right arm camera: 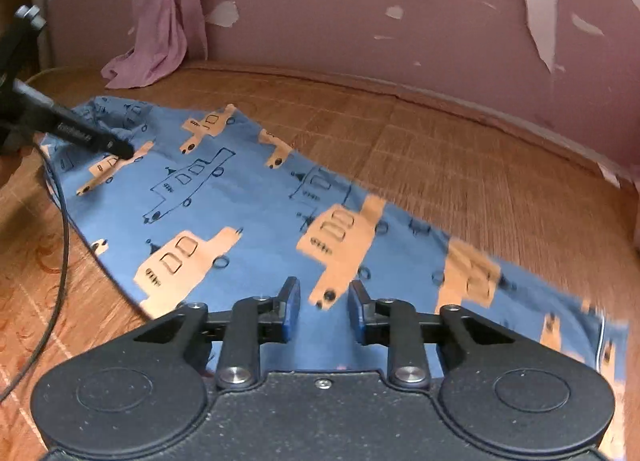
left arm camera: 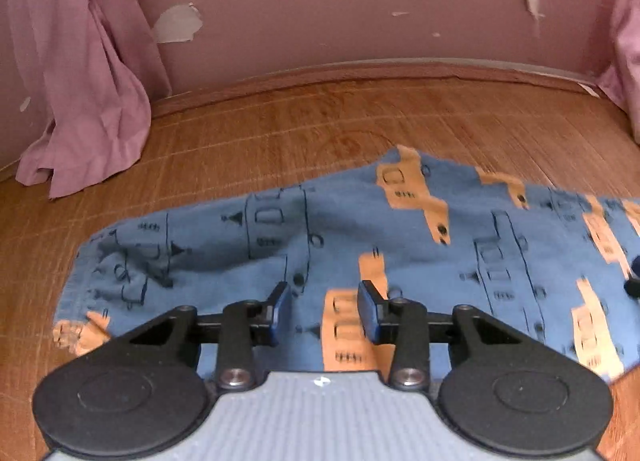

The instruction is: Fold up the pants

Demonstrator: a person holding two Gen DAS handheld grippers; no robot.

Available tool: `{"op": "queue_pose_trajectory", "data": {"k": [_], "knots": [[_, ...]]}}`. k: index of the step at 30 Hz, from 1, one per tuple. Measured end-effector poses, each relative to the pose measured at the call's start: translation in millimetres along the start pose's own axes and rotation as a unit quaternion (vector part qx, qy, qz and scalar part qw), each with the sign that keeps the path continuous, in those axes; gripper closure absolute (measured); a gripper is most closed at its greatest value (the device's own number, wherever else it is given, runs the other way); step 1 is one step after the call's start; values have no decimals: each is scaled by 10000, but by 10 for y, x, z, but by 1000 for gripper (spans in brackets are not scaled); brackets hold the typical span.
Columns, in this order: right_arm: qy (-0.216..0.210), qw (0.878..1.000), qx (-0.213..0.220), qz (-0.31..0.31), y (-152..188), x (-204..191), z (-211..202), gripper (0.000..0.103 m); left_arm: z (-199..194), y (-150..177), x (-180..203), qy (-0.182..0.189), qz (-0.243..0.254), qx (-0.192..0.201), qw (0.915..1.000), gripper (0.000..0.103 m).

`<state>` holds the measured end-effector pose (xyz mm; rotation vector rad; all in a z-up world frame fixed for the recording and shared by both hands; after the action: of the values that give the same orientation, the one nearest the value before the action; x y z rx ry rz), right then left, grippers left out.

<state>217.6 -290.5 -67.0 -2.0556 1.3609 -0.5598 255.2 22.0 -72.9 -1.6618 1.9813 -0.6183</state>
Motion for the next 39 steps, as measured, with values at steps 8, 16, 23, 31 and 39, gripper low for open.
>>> {"op": "queue_pose_trajectory", "data": {"k": [8, 16, 23, 31, 39], "knots": [[-426, 9987, -91, -281, -196, 3, -159, 71, -300, -60, -125, 557, -191, 153, 9982, 55], [-2107, 9709, -60, -1132, -1328, 288, 461, 49, -22, -387, 488, 934, 3544, 767, 9272, 30], [-3283, 9397, -557, -787, -1876, 97, 1178, 49, 231, -397, 450, 1502, 3456, 268, 9259, 84], [-3774, 9147, -1207, -800, -1989, -340, 1832, 56, 164, -210, 424, 1251, 3589, 800, 9215, 85], [-4067, 8967, -1732, -206, -2014, -433, 1978, 62, 151, -172, 378, 1288, 3354, 1035, 9275, 85]]}}
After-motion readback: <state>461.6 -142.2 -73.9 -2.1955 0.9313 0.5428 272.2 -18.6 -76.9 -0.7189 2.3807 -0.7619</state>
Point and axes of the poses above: each gripper's, at about its wrist camera, not at the fingertips, and z roughly the way its jaws point, x to its right, y to its underside, the point moved 4 cm from there along z, roughly the way its jaws point, and after that the axes turned 1 degree about -y, right-handed, at the moved point
